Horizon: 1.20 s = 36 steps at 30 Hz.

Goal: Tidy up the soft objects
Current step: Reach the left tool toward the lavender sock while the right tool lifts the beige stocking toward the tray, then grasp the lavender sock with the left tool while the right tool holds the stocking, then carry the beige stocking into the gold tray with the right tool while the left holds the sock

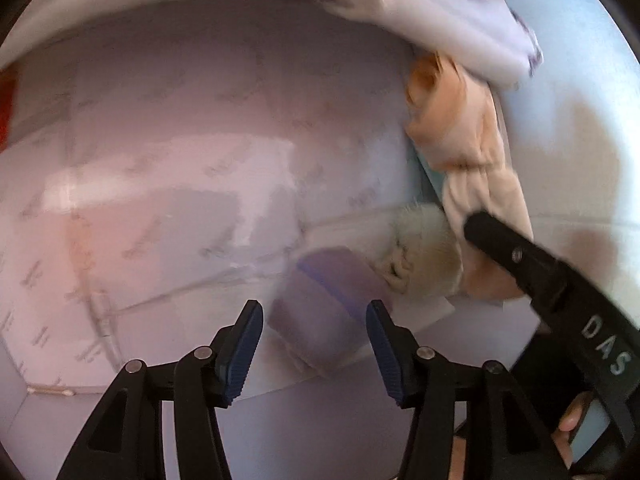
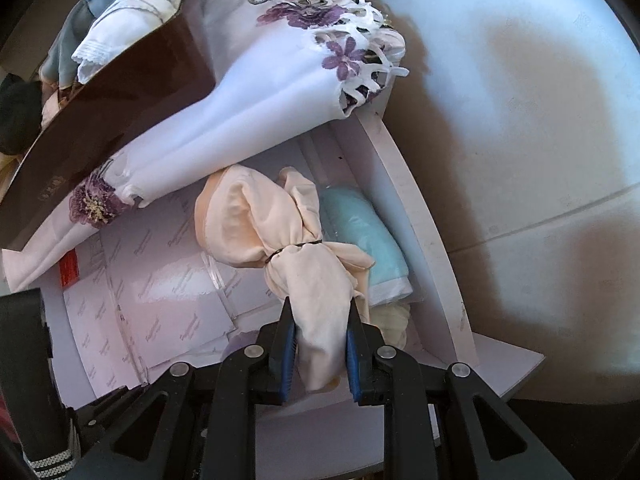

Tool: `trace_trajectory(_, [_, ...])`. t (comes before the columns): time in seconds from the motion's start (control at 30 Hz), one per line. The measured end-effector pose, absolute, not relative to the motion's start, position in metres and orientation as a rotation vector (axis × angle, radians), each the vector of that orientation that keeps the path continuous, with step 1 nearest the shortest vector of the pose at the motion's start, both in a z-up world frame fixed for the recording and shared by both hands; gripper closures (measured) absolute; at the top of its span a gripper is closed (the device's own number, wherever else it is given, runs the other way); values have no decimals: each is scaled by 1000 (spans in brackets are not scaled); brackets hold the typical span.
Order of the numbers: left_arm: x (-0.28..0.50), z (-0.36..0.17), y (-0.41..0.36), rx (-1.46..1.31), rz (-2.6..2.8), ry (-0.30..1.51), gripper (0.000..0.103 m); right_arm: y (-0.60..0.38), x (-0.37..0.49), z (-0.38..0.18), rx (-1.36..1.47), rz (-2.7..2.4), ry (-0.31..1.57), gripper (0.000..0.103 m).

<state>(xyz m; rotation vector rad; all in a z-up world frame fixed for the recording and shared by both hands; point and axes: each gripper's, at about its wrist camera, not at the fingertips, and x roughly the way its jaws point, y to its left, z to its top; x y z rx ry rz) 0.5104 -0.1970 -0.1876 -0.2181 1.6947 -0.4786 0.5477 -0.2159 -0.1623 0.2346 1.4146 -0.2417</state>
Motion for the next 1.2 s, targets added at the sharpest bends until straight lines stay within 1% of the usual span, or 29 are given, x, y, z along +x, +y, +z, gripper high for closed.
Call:
trace_trajectory(0.23, [514, -201, -212, -177, -522, 1729, 44, -221, 547, -165, 261, -252, 1410, 82])
trace_trajectory(0.4, [525, -204, -218, -160, -511, 1745, 44, -221, 546, -168, 260, -254, 1418, 82])
trace_trajectory(0.5, [528, -207, -220, -140, -526, 1728, 49, -221, 549, -167, 254, -249, 1424, 82])
trace_trajectory(0.57, [526, -201, -220, -117, -547, 1695, 56, -220, 549, -168, 249, -249, 1427, 82])
trace_trajectory(0.67, [522, -195, -217, -103, -542, 1653, 60, -219, 551, -167, 243, -248, 1426, 82])
trace_trajectory(0.87, [518, -179, -181, -78, -411, 1592, 61, -213, 551, -168, 247, -228, 1425, 82])
trace_trajectory(1.0, [512, -171, -154, -63, -304, 1581, 61, -195, 551, -177, 244, -133, 1473, 82])
trace_trajectory(1.2, [497, -166, -118, 40, -85, 1569, 61, -171, 549, -188, 190, -43, 1529, 82])
